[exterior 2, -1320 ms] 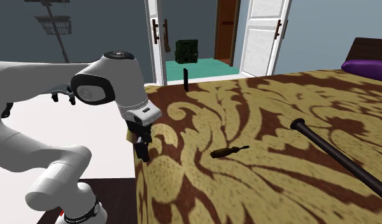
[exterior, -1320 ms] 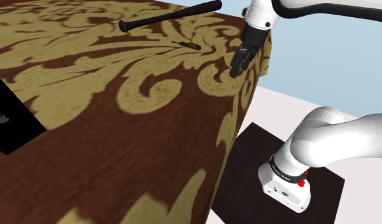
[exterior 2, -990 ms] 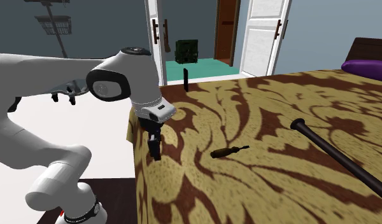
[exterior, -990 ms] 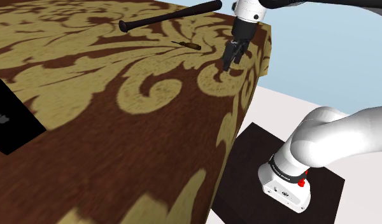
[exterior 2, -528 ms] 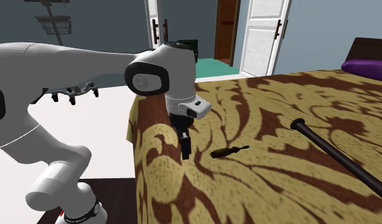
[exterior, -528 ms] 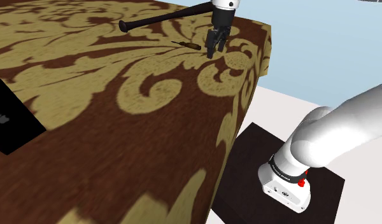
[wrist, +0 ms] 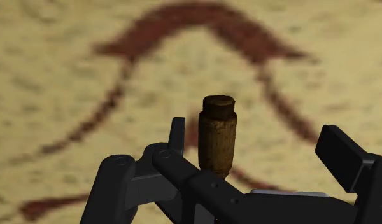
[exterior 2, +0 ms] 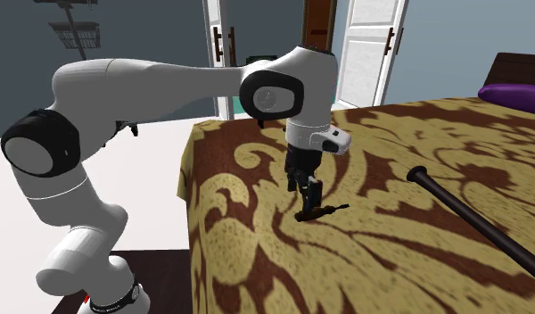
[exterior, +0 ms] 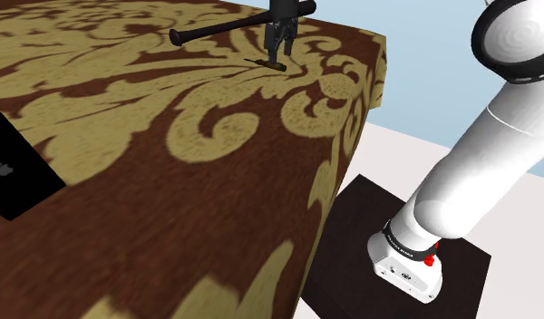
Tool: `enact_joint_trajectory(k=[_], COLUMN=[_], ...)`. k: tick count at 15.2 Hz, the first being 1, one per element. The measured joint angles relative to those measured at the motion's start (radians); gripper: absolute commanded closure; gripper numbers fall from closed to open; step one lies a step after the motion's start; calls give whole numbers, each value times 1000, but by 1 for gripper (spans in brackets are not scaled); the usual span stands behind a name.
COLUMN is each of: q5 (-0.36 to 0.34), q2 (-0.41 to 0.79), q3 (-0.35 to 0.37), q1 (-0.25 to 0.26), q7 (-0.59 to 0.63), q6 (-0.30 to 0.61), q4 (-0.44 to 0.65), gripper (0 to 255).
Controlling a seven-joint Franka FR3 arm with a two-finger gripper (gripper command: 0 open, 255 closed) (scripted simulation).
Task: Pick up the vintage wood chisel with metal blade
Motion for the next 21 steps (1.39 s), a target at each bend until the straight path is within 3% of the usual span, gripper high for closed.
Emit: enact_joint_trajectory(k=[5, 12, 13, 21], q5=[-19, -20, -20, -19], q2=[229, 225, 224, 210], q3=[5, 4, 4, 5], q1=[5, 4, 4, 5], q7=[-32, -37, -36, -37], q6=[-93, -6, 0, 16], q4=[298, 205, 198, 182], gripper=[0, 0, 255, 255])
